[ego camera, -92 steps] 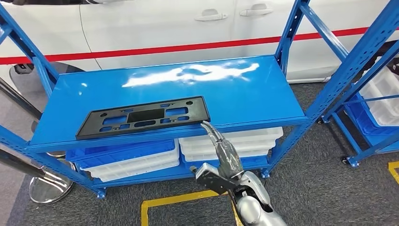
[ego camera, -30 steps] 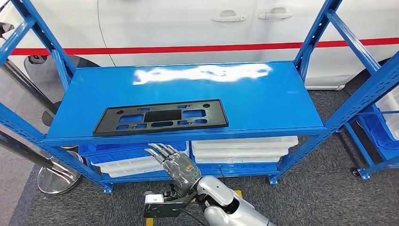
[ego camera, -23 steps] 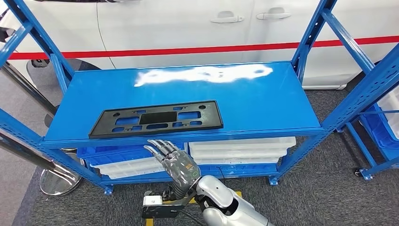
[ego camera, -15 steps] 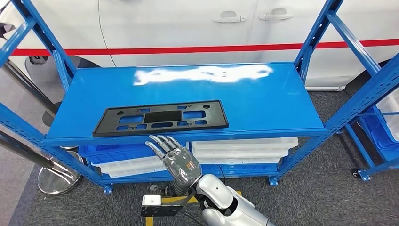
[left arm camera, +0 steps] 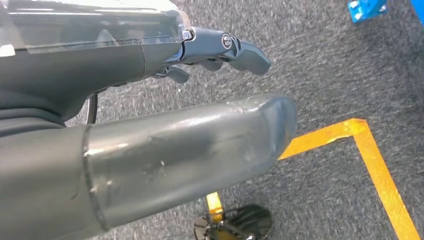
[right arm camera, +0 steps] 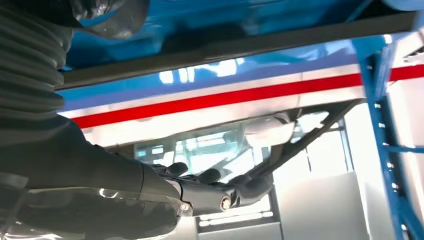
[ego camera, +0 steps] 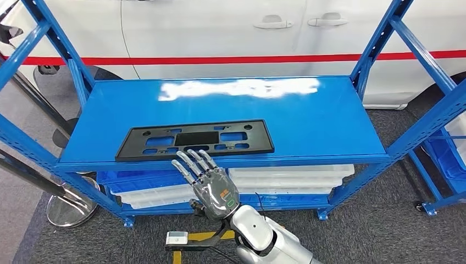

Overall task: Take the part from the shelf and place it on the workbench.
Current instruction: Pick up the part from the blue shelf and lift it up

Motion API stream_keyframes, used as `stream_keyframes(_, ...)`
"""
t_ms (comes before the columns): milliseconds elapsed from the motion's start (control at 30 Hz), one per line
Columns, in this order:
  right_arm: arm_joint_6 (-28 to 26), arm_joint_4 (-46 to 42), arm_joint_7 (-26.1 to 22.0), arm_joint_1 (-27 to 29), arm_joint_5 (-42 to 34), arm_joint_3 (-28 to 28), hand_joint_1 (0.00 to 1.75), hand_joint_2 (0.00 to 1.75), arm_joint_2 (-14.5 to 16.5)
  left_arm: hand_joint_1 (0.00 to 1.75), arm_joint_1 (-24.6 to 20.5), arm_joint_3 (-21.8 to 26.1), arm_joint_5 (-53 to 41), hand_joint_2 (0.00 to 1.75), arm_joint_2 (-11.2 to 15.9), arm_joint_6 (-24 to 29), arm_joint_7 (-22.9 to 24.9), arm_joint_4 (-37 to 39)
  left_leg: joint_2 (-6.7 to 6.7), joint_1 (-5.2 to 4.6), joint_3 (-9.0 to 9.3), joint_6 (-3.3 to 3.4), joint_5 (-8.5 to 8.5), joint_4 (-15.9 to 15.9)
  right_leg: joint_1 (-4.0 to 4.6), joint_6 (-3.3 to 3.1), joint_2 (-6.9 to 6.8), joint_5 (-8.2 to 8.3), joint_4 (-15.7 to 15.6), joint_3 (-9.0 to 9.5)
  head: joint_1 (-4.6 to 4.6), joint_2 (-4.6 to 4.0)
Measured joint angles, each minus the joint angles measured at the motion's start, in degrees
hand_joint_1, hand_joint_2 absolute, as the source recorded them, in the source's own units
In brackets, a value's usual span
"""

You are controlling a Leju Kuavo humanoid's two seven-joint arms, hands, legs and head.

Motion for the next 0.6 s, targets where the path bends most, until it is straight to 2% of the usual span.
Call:
stream_keyframes(100, -0.8, 1.3, 0.3, 0.0, 1.0, -0.5, 0.0, 1.75, 0.2, 0.0, -0.3, 0.0, -0.3, 0.0, 0.1, 0.0, 0.1, 0.0, 0.12, 0.09, 0.11, -1.01, -0.69, 0.4, -0.28, -0.54, 0.05, -0.09, -0.7, 0.56, 0.01, 0.0)
stream_keyframes(133, -0.9, 1.6, 0.4, -0.1, 1.2, -0.7, 0.0, 1.75, 0.3, 0.0, -0.4, 0.0, -0.3, 0.0, 0.1, 0.1, 0.1, 0.0, 0.17, 0.13, -0.53, -1.37, -1.59, 2.0, -0.48, -0.79, 0.01, -0.15, -1.0, 0.93, 0.01, 0.0)
stream_keyframes(167, -1.1, 1.9, 0.5, -0.2, 1.3, -0.8, 0.0, 1.75, 0.4, 0.0, -0.4, 0.0, -0.3, 0.0, 0.1, 0.1, 0.1, 0.0, 0.22, 0.26, -1.93, -1.7, -2.98, 4.9, -0.61, -1.03, -0.07, -0.27, -1.3, 1.32, 0.0, 0.0)
stream_keyframes(233, -1.2, 2.7, 0.7, -0.2, 1.7, -0.9, 0.0, 1.75, 0.5, 0.0, -0.4, 0.0, -0.4, 0.0, 0.1, 0.3, 0.1, 0.0, 0.25, 0.45, -6.28, -2.25, -5.92, 12.8, -0.58, -1.33, -0.18, -0.74, -1.3, 1.8, -0.01, 0.0)
stream_keyframes(267, -1.2, 3.1, 0.9, -0.1, 2.0, -1.0, 0.0, 1.75, 0.6, 0.0, -0.4, 0.0, -0.4, 0.0, 0.1, 0.4, 0.2, 0.1, 0.25, 0.54, -8.17, -2.43, -6.38, 15.6, -0.56, -1.35, -0.2, -1.01, -1.2, 2.05, -0.01, 0.0)
stream_keyframes(300, -1.2, 3.5, 1.0, -0.1, 2.3, -1.1, 0.0, 1.75, 0.6, 0.0, -0.4, 0.0, -0.4, 0.0, 0.2, 0.5, 0.3, 0.1, 0.26, 0.6, -9.14, -2.53, -5.68, 16.4, -0.57, -1.29, -0.17, -1.31, -1.2, 2.38, -0.01, 0.0)
stream_keyframes(333, -1.2, 3.8, 1.1, -0.1, 2.7, -1.3, 0.0, 1.75, 0.6, 0.0, -0.4, 0.0, -0.5, 0.0, 0.2, 0.7, 0.4, 0.1, 0.27, 0.66, -8.89, -2.55, -3.69, 14.8, -0.61, -1.17, -0.13, -1.69, -1.2, 2.85, -0.01, 0.0)
stream_keyframes(400, -1.1, 4.5, 1.3, -0.1, 3.5, -1.5, 0.0, 1.75, 0.7, 0.0, -0.5, 0.0, -0.6, 0.0, 0.3, 0.9, 0.6, 0.1, 0.38, 0.73, -6.09, -2.37, 1.11, 7.5, -0.66, -0.77, -0.08, -2.57, -1.1, 3.93, 0.0, 0.0)
stream_keyframes(433, -0.9, 4.8, 1.4, -0.2, 3.8, -1.7, 0.0, 1.75, 0.7, 0.0, -0.6, 0.0, -0.6, 0.0, 0.3, 1.0, 0.7, 0.2, 0.44, 0.65, -4.72, -2.19, 2.6, 4.2, -0.57, -0.47, -0.07, -2.99, -1.0, 4.24, -0.01, 0.0)
stream_keyframes(467, -0.8, 5.1, 1.5, -0.4, 4.0, -1.7, 0.0, 1.75, 0.9, 0.0, -0.8, 0.0, -0.7, 0.0, 0.3, 1.0, 0.8, 0.2, 0.46, 0.53, -3.96, -1.81, 2.97, 2.3, -0.48, -0.16, -0.05, -3.25, -1.0, 4.29, 0.0, 0.0)
stream_keyframes(500, -0.6, 5.3, 1.6, -0.4, 4.1, -1.8, 0.0, 1.75, 0.9, 0.0, -0.9, 0.0, -0.7, 0.0, 0.3, 1.1, 0.8, 0.3, 0.45, 0.43, -3.73, -1.37, 2.61, 1.6, -0.37, 0.18, -0.02, -3.35, -0.9, 4.22, 0.01, 0.0)
stream_keyframes(600, -0.2, 6.1, 1.8, -0.7, 4.7, -1.9, 0.0, 1.75, 1.2, 0.0, -1.0, 0.0, -0.8, 0.0, 0.3, 1.3, 1.0, 0.4, 0.29, 0.54, -3.2, 0.01, 2.03, 0.7, -0.31, 1.1, 0.02, -3.66, -0.2, 4.17, 0.01, 0.0)
